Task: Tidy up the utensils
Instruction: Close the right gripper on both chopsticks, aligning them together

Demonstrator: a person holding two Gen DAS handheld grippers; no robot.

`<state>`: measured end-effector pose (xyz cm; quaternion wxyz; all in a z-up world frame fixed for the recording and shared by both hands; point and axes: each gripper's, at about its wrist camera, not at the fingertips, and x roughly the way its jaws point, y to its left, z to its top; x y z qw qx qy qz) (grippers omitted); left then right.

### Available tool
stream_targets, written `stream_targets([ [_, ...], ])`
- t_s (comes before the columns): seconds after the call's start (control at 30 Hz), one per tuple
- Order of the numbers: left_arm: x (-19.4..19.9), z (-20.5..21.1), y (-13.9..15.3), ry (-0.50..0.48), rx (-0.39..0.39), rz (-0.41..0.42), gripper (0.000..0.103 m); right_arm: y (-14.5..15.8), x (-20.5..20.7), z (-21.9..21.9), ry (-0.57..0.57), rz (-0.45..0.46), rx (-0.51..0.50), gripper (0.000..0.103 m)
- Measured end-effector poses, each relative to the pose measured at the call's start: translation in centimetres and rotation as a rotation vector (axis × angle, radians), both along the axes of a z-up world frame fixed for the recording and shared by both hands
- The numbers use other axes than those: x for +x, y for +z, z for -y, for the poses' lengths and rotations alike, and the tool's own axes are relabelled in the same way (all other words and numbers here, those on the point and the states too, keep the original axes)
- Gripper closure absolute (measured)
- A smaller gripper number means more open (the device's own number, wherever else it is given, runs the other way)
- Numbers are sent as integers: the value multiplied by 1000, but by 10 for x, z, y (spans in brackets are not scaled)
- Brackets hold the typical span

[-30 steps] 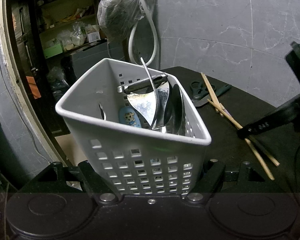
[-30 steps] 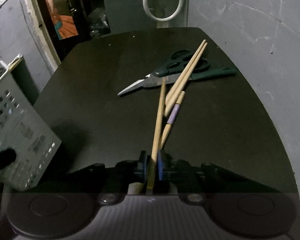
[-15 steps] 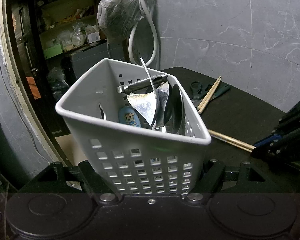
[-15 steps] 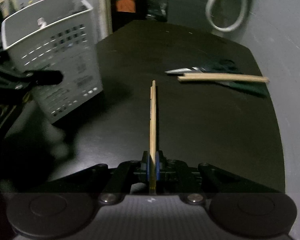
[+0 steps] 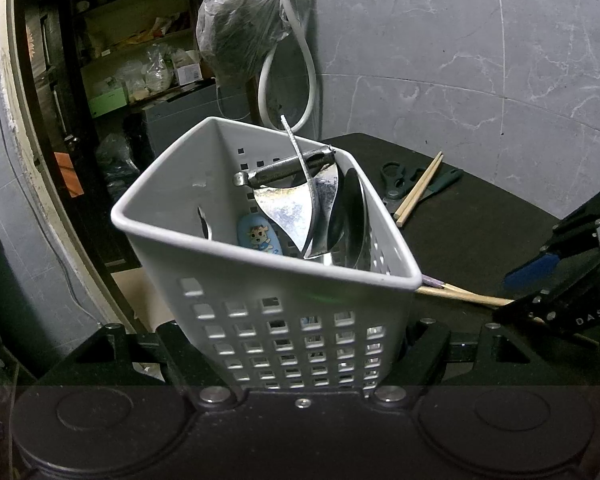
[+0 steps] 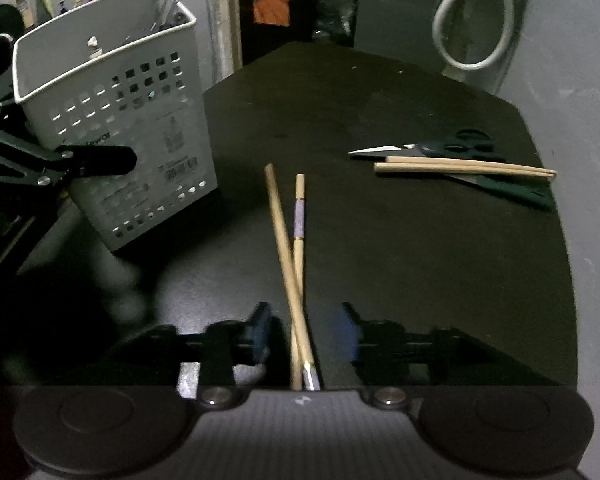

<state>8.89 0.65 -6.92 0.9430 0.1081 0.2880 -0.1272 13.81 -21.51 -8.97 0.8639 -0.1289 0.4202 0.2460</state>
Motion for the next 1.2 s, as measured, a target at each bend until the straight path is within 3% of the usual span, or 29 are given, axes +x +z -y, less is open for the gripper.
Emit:
stream_targets([
  [0.4, 0, 0, 0, 0, 0, 0, 24, 2, -9, 8, -54, -34, 75, 64],
  [0.57, 0, 0, 0, 0, 0, 0, 24, 0, -5, 6, -60, -57, 103, 49],
  [0.67, 0, 0, 0, 0, 0, 0, 24, 1, -2, -2, -44, -44, 80, 49],
  [0.83, 0, 0, 0, 0, 0, 0, 24, -3, 2, -14, -19, -43, 19, 61],
  [0.9, 0, 0, 0, 0, 0, 0, 24, -3, 1, -15, -11, -44, 18, 80],
  [0.97, 0, 0, 0, 0, -1, 1, 24, -3, 0, -17, 7, -43, 11, 89],
  [1.2, 0, 0, 0, 0, 0, 1, 24, -1, -1, -18, 51, -51, -14, 89],
])
